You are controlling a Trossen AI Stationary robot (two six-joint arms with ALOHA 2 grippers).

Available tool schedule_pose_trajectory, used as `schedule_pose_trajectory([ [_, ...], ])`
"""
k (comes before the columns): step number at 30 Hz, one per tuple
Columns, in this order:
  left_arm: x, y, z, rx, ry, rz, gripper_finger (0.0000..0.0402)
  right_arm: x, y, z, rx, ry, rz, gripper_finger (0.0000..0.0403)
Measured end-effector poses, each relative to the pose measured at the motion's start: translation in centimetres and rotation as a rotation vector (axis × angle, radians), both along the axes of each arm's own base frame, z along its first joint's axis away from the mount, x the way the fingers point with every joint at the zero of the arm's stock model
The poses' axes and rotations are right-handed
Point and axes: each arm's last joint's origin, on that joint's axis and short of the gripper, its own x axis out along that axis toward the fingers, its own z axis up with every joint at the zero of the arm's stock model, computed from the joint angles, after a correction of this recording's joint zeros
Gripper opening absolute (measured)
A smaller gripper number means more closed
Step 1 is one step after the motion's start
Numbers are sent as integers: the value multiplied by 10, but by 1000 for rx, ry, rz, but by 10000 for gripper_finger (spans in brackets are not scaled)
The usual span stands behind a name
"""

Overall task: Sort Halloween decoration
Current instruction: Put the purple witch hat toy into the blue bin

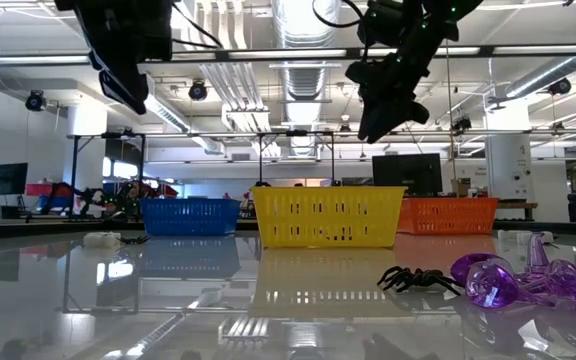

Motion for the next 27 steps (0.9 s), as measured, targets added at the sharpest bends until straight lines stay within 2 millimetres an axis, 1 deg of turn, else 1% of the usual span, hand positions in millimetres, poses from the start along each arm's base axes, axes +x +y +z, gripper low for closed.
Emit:
schedule_pose_trajectory([
  [5,7,-23,-2,-93,3,-75,123,-2,-3,0,1,1,-11,112],
  [11,13,-58,-6,-128,48,-174,123,-4,-2,-2,30,16,-34,112],
  [15,14,-78,-12,-141,72,-223,123,-5,1,-3,88,32,-18,112],
  [19,13,-94,-14,-97,89,-253,123,-8,5,-2,190,32,-36,112],
  [23,16,-110,-13,-82,53,-271,123,-7,14,0,252,51,-40,112],
  [27,18,-127,-16,-71,-5,-291,123,-5,28,-1,284,93,-19,112],
])
